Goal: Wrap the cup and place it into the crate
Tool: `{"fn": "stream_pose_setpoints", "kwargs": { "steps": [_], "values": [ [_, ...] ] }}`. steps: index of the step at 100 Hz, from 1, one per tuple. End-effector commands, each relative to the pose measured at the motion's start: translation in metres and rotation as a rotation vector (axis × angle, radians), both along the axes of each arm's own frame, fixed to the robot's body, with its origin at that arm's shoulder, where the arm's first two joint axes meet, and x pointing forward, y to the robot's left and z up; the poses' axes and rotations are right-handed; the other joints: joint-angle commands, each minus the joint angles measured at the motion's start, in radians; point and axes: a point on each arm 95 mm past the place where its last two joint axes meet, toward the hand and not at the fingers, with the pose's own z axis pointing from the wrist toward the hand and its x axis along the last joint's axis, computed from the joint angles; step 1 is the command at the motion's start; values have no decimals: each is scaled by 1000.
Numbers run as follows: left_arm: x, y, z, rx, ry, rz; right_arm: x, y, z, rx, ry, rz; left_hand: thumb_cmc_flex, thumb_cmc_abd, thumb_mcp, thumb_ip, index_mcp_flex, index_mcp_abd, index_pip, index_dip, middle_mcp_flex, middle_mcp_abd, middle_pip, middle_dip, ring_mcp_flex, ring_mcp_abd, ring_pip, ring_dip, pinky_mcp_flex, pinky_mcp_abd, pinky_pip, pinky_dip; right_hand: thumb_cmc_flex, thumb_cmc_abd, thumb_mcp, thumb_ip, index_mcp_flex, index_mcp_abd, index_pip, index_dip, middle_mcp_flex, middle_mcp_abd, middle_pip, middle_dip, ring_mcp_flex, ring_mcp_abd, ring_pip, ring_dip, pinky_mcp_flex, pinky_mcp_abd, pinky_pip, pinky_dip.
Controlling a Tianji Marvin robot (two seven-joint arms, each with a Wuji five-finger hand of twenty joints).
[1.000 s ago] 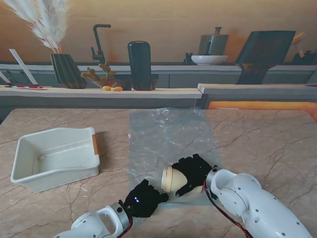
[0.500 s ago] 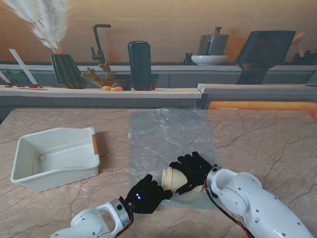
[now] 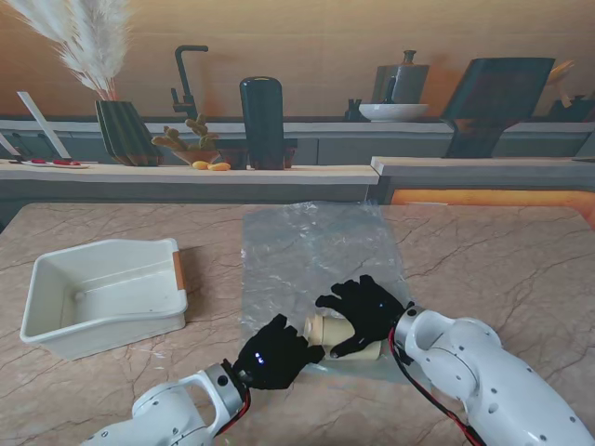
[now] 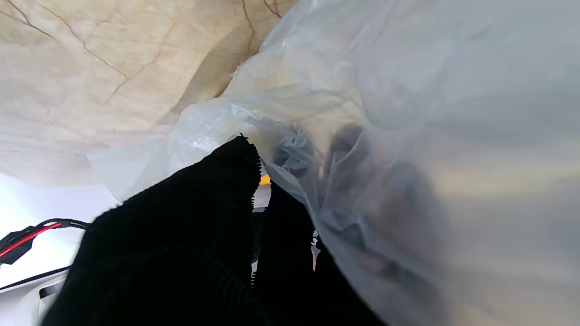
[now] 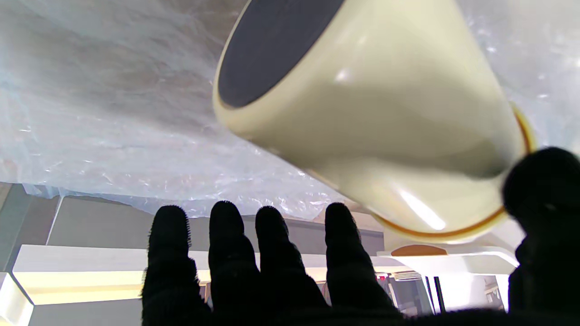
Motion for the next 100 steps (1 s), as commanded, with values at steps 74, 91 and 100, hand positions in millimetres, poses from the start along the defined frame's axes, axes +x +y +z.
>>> {"fn": "stream_pose_setpoints", "kwargs": {
  "steps": [74, 91, 100],
  "values": [
    [6, -7, 9, -52, -32, 80, 0, -26, 30, 195, -9, -88, -12, -55, 1, -35, 34, 37, 45, -24, 24, 21, 110, -6, 55, -11, 61, 27, 42, 9, 86, 14, 304, 103, -162, 21, 209, -61, 156, 49, 220, -19, 115, 72, 179, -55, 92, 76, 79, -2, 26, 6],
    [11, -8, 13, -75, -52, 103, 2, -28, 30, 213, -4, -120, -16, -56, 9, -35, 33, 43, 48, -22, 24, 21, 122, -7, 58, -13, 67, 29, 46, 7, 91, 14, 567, 182, -276, 30, 327, -155, 367, -64, 367, -63, 143, 95, 255, -72, 134, 108, 104, 0, 39, -9],
    [13, -9, 15, -85, -57, 117, 2, -30, 29, 209, 0, -122, -20, -58, 15, -36, 32, 47, 50, -20, 23, 23, 131, -5, 62, -15, 71, 30, 49, 7, 95, 14, 638, 186, -259, 24, 341, -225, 535, -160, 426, -87, 144, 102, 274, -77, 144, 114, 107, 0, 41, -12]
  ]
}}
